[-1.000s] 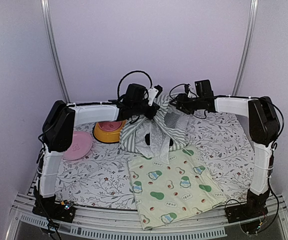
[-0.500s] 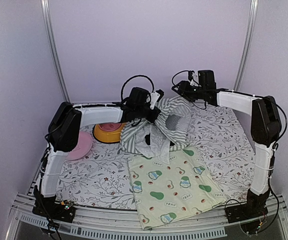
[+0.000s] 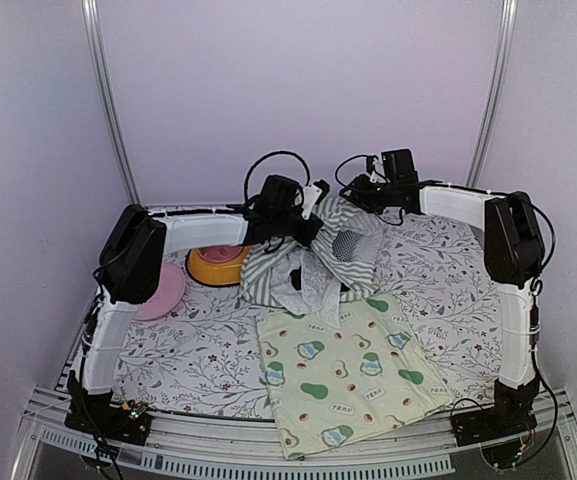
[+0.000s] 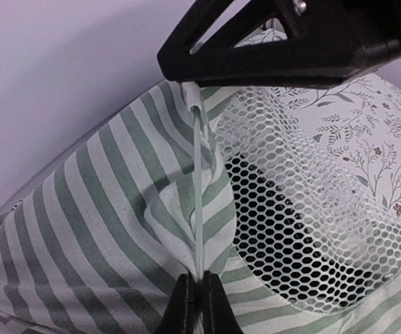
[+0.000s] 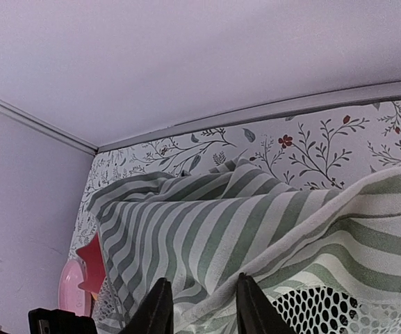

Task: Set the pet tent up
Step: Adjust the tent next to the pet food container.

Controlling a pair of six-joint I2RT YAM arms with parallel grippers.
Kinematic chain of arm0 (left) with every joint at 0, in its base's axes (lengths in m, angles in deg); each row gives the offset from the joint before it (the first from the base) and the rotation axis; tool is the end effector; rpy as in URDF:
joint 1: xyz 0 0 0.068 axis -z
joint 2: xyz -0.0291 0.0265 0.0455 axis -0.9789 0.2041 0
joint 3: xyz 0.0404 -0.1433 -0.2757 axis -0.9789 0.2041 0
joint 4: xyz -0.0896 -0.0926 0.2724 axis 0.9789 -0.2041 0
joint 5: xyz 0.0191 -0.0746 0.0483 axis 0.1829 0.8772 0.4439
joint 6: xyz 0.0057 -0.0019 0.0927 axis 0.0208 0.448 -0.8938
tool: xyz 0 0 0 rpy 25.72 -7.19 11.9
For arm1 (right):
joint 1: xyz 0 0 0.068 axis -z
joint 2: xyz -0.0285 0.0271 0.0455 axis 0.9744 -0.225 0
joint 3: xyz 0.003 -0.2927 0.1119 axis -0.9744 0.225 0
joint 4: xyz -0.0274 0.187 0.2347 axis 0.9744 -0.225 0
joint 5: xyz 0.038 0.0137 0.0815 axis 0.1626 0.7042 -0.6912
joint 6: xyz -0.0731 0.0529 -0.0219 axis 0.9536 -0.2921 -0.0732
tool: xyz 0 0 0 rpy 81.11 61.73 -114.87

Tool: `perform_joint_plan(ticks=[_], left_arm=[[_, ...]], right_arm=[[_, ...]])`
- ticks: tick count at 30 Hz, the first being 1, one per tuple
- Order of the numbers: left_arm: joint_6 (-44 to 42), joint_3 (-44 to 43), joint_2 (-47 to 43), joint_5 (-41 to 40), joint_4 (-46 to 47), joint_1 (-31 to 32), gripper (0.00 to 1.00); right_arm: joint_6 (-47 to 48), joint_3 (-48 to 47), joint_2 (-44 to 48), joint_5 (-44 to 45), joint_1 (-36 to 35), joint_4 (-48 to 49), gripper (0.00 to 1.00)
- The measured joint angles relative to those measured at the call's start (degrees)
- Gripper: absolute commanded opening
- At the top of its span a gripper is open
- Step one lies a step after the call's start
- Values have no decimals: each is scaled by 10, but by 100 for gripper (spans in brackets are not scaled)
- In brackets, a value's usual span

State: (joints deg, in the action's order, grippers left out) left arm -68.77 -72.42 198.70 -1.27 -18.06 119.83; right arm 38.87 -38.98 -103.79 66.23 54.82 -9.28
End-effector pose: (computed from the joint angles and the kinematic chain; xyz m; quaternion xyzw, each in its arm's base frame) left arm 0.4882 -0.4391 0.1850 0.3378 0.7876 -0.1894 0.4794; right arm 0.5640 0.2577 0.2321 0.0161 0.8495 0.3623 0.3832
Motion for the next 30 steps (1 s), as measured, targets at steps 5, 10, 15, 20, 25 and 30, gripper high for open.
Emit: perform_joint_plan(ticks=[5,10,15,20,25,30], left_arm=[[2,-5,9,3,-5,-1,0],[6,-11,10,8,-9,-2,0],[10,-14,18,13,-14,-2,0],[13,-25,25,18,-25,-2,0],[18,-60,49,28,-47,-4,0],[26,-92,74,44,-63,-5,0]], right_arm=[[1,3,0,13,-9,-3,12],[-2,19,0,18,-12,0,4],[-6,32,0,22,-12,10,4],[-10,45,3,26,-14,24,1],[-14,71,13,47,-17,44,0],[-14,108,30,52,-28,56,0]])
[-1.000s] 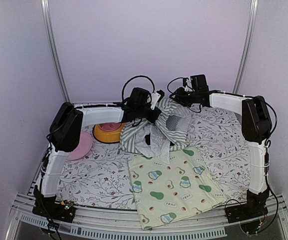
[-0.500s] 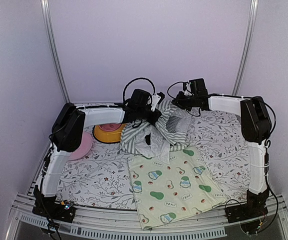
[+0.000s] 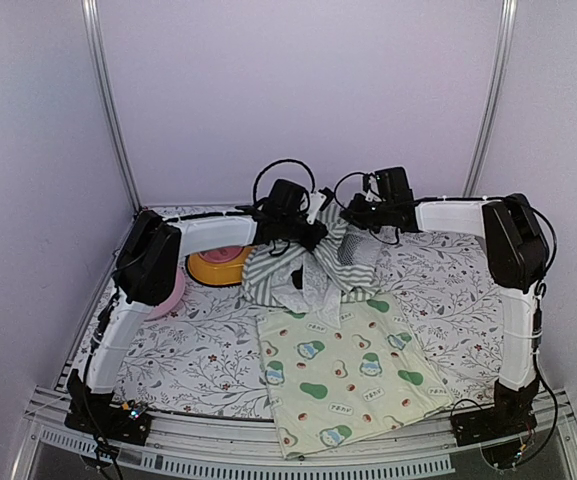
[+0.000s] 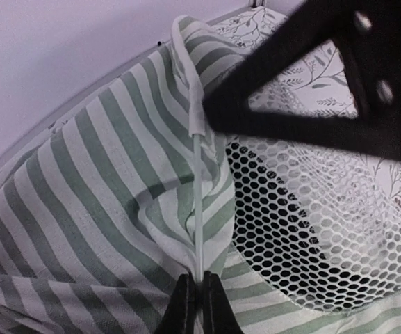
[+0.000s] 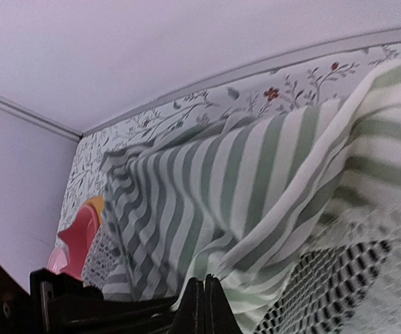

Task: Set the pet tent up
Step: Adjust the tent next to the pet food container.

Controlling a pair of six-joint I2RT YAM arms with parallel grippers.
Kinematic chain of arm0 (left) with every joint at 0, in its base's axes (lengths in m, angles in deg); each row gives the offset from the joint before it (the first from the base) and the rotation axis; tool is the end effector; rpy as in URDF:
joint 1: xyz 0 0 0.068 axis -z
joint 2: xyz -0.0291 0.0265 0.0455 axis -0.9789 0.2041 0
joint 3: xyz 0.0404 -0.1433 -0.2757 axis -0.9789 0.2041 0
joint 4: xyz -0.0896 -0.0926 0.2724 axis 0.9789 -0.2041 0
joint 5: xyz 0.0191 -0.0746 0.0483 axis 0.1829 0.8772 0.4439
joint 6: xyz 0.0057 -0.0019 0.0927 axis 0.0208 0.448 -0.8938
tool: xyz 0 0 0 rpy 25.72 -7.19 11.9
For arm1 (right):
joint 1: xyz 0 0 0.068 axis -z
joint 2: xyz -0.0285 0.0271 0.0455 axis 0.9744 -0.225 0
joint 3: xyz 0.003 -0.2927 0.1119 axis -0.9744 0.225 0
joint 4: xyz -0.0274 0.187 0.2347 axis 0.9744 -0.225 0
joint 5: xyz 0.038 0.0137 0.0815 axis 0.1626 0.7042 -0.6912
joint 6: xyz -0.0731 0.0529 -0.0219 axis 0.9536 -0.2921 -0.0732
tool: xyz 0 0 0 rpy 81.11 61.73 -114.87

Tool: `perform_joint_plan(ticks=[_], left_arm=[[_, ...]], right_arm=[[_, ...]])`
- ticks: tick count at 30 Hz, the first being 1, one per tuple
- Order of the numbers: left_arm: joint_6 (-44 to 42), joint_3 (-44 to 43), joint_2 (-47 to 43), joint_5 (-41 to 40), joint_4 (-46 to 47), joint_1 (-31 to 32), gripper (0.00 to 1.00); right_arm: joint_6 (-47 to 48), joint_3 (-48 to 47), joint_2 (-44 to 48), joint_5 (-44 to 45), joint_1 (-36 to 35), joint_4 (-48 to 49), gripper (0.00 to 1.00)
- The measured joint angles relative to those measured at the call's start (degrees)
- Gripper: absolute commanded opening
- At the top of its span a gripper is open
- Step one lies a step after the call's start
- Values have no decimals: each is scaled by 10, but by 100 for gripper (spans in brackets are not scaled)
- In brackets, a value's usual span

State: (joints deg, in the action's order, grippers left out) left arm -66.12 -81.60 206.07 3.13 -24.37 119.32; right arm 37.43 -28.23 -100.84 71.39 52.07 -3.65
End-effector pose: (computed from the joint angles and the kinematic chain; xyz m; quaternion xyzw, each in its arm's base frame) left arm 0.5043 -0.4538 0.1545 0.3388 0.8072 -0.2182 0.4312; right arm 0.5315 0.2674 0.1963 0.0327 0.8617 0.3374 0.3775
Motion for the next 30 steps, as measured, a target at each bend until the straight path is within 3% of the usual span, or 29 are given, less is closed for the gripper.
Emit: perform_joint_plan(ticks=[8,10,17,21,30], left_arm=[[15,-17,13,14,-9,-7,0],[21,-21,14,18,-7,-8,2],[43,-23,6,38,-7,-19,58],[54,67,-62,41,-9,-25,69],[90,391,-398,-14,-6,-42,67]], right_arm=[[2,12,5,-41,-47,-5,0],[6,3,4,-54,-45,-18,5],[11,10,22,-70,-27,-21,30],[24,18,42,-84,-12,-20,42],[61,17,60,-103,15,-4,50]])
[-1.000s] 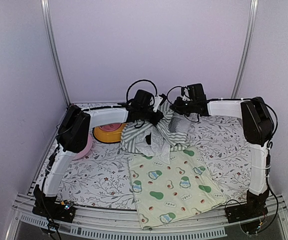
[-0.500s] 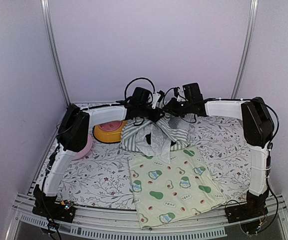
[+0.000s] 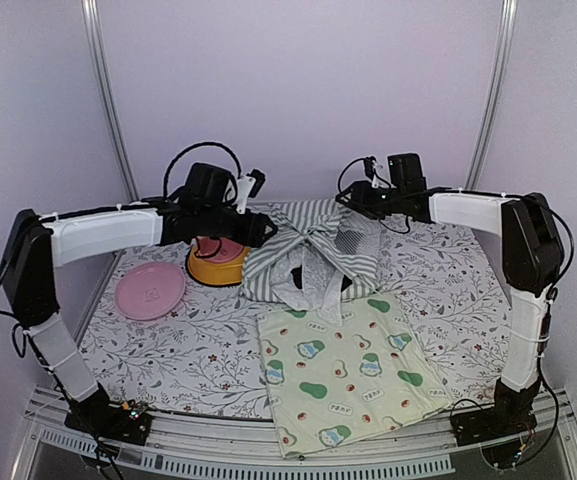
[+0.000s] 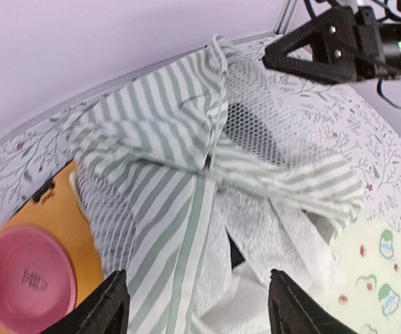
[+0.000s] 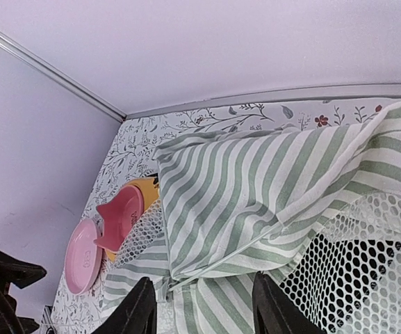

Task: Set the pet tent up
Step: Adjust the tent next to the pet food container, then pick up the tent pole from the tent.

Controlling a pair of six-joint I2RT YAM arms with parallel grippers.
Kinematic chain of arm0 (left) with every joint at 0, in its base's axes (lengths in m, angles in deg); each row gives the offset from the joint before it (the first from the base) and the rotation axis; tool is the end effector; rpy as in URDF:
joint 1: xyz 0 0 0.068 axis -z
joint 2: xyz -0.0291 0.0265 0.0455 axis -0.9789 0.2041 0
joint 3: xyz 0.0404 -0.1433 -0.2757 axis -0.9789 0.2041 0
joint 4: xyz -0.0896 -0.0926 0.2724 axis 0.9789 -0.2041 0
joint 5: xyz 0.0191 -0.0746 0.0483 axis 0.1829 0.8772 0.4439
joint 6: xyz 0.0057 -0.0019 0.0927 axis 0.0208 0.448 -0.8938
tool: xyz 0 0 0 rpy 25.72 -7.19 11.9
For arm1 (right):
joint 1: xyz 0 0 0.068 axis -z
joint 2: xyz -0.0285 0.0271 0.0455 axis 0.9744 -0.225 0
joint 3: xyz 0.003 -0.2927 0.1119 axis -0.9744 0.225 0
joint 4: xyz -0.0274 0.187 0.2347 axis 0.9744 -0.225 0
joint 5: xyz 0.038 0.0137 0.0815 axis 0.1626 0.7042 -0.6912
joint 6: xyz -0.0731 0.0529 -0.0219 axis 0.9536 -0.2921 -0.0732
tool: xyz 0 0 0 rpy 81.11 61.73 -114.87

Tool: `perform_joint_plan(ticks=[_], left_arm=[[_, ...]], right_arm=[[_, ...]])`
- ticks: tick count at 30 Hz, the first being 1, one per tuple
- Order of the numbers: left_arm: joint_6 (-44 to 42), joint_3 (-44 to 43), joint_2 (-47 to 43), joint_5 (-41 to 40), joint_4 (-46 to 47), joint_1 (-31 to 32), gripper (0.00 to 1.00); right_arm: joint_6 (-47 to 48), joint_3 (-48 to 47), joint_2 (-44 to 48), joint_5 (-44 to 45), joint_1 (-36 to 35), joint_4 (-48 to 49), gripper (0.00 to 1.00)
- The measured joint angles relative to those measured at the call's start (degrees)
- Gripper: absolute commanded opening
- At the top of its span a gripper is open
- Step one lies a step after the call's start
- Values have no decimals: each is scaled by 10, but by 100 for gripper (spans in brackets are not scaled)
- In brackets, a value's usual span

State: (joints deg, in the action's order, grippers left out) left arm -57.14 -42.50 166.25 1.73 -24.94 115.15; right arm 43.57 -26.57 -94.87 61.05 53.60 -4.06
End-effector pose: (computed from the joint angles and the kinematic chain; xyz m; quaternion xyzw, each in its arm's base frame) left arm 0.3966 -0.3087 0.2679 0.2385 0.8421 -0.2268 0.4272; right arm 0.5141 0.2581 0.2444 -0.0542 0.8362 0.3868 0.3850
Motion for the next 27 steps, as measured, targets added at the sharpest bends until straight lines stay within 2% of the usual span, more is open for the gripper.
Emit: perform_joint_plan(ticks=[3,7,11,18,27], left_arm=[[22,93,-78,-23,-15,-1,67],[64,204,-133,-55,-63,4,69],[101,266,-170,-86,-113,14,70],[125,283,-184,-126,-132,19,69],[90,271,-114,-128,-129,19,63]], right_arm=[[18,-11,-11,-12,3,-1,52],[39,-14,-30,-10,4,-4,55],[55,5,-31,5,4,0,56],[85,21,-41,26,4,49,56],[108,21,-80,49,4,101,52]])
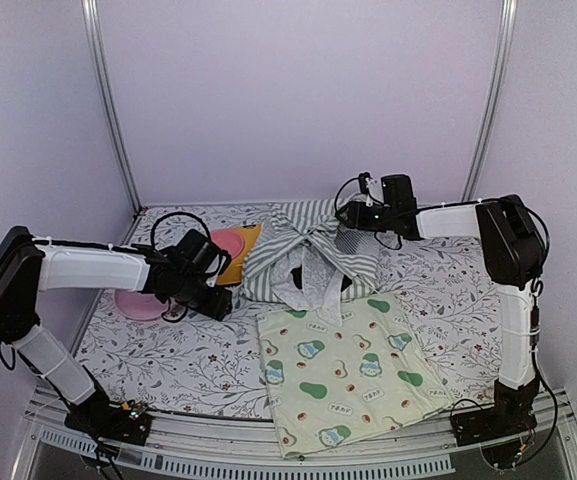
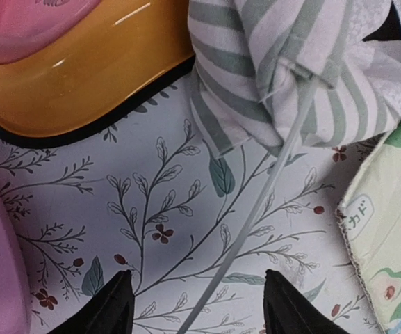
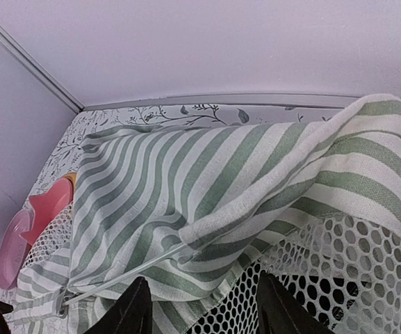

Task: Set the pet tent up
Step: Pick up the tent pole from the tent.

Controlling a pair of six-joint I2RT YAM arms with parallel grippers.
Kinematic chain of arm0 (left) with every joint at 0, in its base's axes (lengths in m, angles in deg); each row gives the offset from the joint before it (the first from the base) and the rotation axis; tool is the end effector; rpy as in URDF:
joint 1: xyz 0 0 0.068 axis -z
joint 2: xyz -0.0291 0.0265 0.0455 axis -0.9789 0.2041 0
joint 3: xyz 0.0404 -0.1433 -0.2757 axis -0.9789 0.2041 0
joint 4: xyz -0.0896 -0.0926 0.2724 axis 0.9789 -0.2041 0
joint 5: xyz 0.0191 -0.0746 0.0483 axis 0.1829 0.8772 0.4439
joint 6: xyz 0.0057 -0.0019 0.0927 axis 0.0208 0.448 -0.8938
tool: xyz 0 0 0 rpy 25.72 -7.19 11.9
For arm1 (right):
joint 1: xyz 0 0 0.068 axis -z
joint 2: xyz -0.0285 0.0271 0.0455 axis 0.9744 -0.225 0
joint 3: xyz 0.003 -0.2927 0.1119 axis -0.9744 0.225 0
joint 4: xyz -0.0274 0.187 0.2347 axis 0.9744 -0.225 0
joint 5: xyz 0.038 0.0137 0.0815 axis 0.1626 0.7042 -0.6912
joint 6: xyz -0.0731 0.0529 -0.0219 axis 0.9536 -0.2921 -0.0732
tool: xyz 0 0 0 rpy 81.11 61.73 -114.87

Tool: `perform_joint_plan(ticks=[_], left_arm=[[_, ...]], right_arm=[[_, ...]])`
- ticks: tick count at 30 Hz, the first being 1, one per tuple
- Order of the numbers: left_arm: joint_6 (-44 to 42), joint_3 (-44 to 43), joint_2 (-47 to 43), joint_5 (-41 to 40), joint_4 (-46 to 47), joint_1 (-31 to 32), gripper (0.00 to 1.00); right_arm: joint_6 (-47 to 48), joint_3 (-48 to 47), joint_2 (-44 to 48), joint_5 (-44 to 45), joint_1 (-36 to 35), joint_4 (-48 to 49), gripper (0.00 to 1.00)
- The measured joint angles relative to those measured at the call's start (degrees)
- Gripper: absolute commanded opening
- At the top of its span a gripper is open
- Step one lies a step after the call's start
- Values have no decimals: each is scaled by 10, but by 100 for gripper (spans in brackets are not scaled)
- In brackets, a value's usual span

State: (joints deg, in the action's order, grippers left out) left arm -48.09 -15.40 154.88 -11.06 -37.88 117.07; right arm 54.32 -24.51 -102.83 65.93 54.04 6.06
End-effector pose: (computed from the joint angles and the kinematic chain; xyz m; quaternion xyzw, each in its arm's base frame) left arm 0.2854 -0.2169 0.1456 0.1636 0.9525 -0.0660 0.2481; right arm 0.5383 0.2564 0.1740 -0.1072 0.8346 0.3160 0.4383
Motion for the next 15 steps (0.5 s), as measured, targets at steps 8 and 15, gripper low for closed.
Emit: perform_joint_plan(ticks=[8,15], left_arm=[[-21,-21,21,0,3,0,49],[-36,-26,37,0,1,0,18]], right_arm=[[1,-19,-35,8,0,24,49],[-2,-61,-68,12,-6,28,14]])
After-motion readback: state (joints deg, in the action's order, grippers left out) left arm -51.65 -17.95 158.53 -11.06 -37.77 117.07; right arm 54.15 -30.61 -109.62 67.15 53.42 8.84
